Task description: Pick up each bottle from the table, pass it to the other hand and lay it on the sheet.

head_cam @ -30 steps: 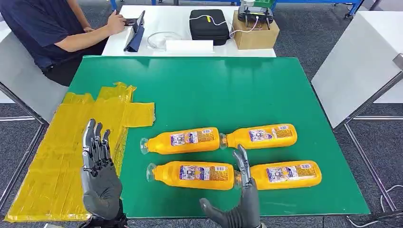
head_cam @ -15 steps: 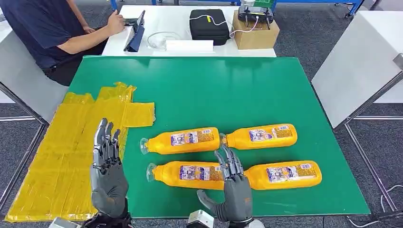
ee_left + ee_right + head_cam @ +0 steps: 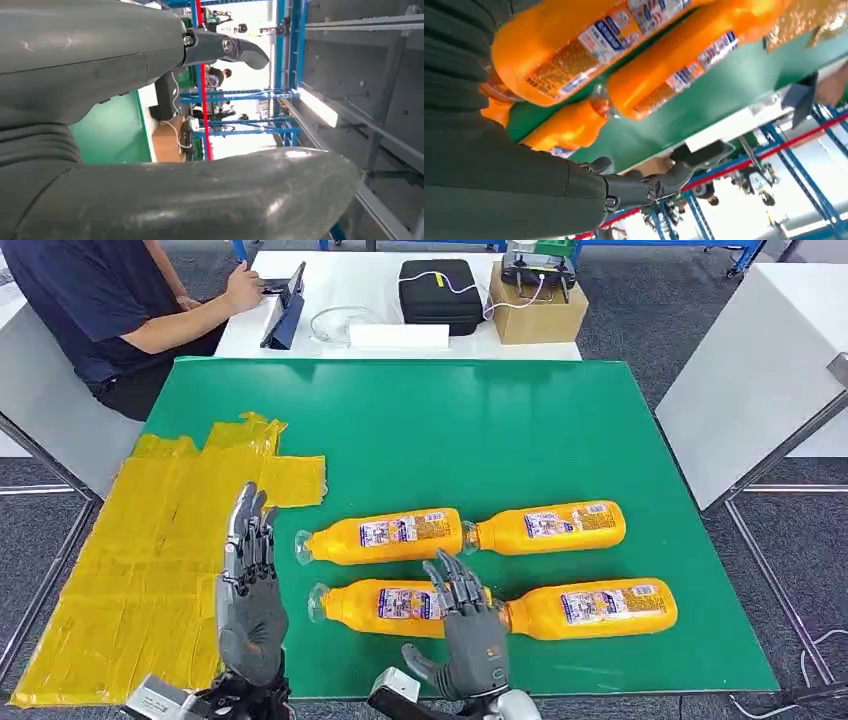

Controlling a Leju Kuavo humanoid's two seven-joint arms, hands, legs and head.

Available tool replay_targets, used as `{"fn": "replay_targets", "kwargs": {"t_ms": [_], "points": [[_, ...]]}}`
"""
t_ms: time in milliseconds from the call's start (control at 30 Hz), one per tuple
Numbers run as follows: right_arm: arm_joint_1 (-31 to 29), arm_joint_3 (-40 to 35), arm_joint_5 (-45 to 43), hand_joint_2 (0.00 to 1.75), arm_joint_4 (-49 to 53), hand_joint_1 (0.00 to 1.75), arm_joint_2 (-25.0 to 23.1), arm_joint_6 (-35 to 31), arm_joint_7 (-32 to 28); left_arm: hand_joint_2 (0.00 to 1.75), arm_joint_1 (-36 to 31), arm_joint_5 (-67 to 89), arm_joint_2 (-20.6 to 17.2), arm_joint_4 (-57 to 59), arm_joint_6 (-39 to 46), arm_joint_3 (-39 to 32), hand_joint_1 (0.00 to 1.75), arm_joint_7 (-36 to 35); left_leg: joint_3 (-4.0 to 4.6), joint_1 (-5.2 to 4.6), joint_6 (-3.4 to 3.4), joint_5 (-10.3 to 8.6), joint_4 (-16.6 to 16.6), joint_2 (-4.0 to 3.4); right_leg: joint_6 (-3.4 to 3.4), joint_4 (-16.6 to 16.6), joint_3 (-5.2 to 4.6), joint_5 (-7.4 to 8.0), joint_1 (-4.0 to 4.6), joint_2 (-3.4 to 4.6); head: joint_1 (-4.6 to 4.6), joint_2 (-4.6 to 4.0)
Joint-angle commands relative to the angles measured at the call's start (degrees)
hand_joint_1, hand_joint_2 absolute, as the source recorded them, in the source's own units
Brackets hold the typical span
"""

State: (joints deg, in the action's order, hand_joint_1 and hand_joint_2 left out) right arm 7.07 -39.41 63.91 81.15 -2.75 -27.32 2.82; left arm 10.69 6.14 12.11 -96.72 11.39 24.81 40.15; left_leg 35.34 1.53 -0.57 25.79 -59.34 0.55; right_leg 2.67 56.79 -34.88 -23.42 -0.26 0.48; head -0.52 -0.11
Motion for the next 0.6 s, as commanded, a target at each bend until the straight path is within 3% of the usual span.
{"fn": "replay_targets", "kwargs": {"t_ms": [33,600], "points": [[-1.5,-2.1,-0.2,1.75,-5.4,0.00,0.7,1.1,0.9,0.00,-1.9,-0.2,-0.7,4.0,-0.2,-0.9,0.00,-0.2,-0.31,-0.06,-0.04,0.02,0.2,-0.04,-0.07,-0.1,0.27,-0.04,-0.03,-0.03,0.00,0.00],[-3.1,-0.9,5.9,1.75,-6.5,0.00,2.7,5.6,7.6,0.00,-2.5,-0.6,0.0,4.6,-2.4,-1.7,0.00,-0.2,-0.29,-0.08,-0.06,0.01,0.2,-0.07,-0.05,-0.1,0.25,-0.02,-0.06,0.00,0.00,0.00]]}}
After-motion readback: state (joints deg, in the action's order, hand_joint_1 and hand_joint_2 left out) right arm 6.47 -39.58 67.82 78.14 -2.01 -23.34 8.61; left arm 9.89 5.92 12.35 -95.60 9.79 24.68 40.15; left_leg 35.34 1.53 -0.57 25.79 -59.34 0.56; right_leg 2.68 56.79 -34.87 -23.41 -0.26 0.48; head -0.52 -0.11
